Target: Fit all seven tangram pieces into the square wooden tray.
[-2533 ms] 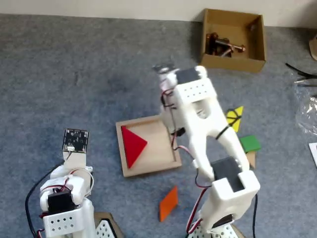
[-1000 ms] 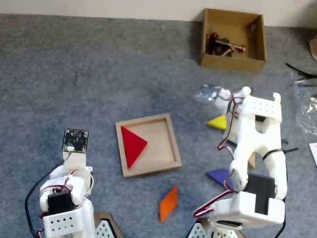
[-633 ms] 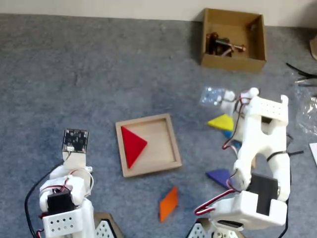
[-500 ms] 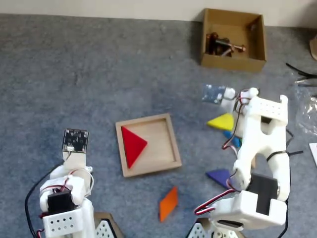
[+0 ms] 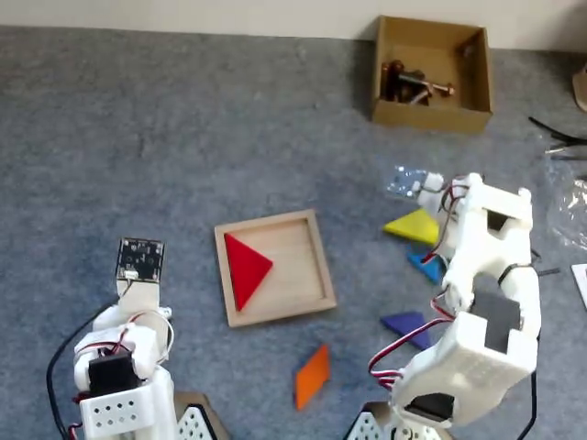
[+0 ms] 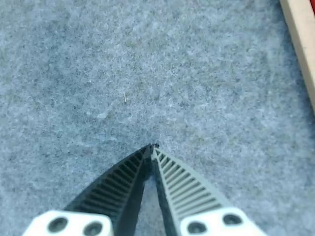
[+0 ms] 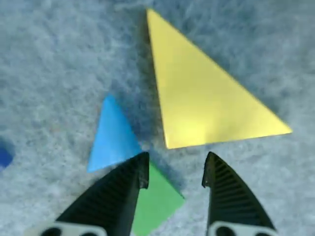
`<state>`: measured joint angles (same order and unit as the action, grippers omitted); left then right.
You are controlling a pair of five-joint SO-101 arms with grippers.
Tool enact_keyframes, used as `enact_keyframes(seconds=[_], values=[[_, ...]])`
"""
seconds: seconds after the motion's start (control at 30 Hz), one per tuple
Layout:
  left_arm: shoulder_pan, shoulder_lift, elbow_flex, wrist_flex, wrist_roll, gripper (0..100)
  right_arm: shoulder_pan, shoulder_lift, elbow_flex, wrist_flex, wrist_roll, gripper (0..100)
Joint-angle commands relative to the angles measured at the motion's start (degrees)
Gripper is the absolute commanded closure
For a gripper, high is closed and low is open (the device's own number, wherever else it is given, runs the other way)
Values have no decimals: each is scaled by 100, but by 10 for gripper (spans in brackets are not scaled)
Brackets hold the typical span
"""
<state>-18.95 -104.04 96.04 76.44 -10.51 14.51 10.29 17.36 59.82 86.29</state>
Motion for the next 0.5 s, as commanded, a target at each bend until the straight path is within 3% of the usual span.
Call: enact_keyframes(seconds=[0.0, 0.37, 0.47], values=[[-101, -31, 110, 9, 26, 995, 215, -75, -84, -66, 44, 821], [-101, -31, 110, 9, 26, 995, -224, -57, -22, -66, 18, 821], [-101, -31, 110, 9, 26, 995, -514, -57, 13, -84, -369, 821]])
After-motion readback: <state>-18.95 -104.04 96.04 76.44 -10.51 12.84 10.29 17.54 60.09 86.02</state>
